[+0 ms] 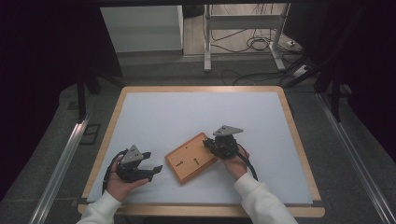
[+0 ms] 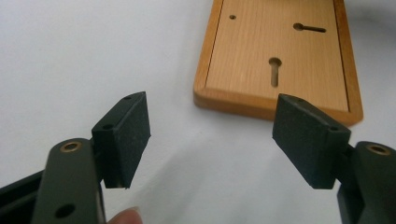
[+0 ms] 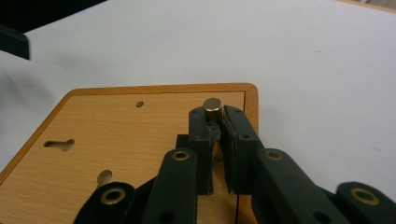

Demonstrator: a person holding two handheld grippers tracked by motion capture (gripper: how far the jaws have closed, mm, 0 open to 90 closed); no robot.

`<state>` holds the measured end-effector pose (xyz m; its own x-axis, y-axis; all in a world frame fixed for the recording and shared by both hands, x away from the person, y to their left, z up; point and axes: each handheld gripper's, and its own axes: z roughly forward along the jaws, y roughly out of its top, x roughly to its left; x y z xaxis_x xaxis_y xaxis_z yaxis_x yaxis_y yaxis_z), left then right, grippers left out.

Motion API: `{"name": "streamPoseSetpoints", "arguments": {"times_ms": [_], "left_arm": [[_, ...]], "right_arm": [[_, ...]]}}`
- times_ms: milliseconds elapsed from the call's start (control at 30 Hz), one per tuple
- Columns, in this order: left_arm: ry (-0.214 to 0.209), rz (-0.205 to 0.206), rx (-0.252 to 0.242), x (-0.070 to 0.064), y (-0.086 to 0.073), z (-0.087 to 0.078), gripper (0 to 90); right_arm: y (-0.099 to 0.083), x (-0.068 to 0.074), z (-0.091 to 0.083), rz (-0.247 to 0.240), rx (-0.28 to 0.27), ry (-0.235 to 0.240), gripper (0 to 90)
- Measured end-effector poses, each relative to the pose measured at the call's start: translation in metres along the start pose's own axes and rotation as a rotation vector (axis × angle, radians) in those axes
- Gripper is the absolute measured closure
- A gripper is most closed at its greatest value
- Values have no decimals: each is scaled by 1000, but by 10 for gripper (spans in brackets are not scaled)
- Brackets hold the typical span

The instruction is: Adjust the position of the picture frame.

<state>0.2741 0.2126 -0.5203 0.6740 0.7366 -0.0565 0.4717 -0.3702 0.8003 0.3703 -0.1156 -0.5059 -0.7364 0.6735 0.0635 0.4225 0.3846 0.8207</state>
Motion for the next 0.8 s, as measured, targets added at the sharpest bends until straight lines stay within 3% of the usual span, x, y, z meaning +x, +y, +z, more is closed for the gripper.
{"name": "streamPoseSetpoints", "arguments": {"times_ms": [300, 400, 500, 567, 633, 667, 800], "left_arm": [[-1, 3, 2, -1, 0, 1, 272], [-3, 2, 4, 0, -1, 1, 272], [-4, 3, 5, 0, -1, 1, 272], [-4, 5, 6, 0, -1, 1, 273], [-3, 8, 11, 0, -1, 2, 273], [-3, 8, 11, 0, -1, 2, 273], [1, 10, 20, 0, -1, 4, 274]], "right_arm": [[-7, -9, 12, 50, 27, -15, 833], [-7, -7, 9, 35, 9, -27, 751], [-3, -7, -5, 36, -18, -55, 544], [-5, -7, -16, 31, -35, -85, 457], [-12, -9, -32, 23, -37, -104, 394], [-12, -9, -32, 23, -37, -104, 394], [-31, -14, -59, 12, -24, -112, 363]]}}
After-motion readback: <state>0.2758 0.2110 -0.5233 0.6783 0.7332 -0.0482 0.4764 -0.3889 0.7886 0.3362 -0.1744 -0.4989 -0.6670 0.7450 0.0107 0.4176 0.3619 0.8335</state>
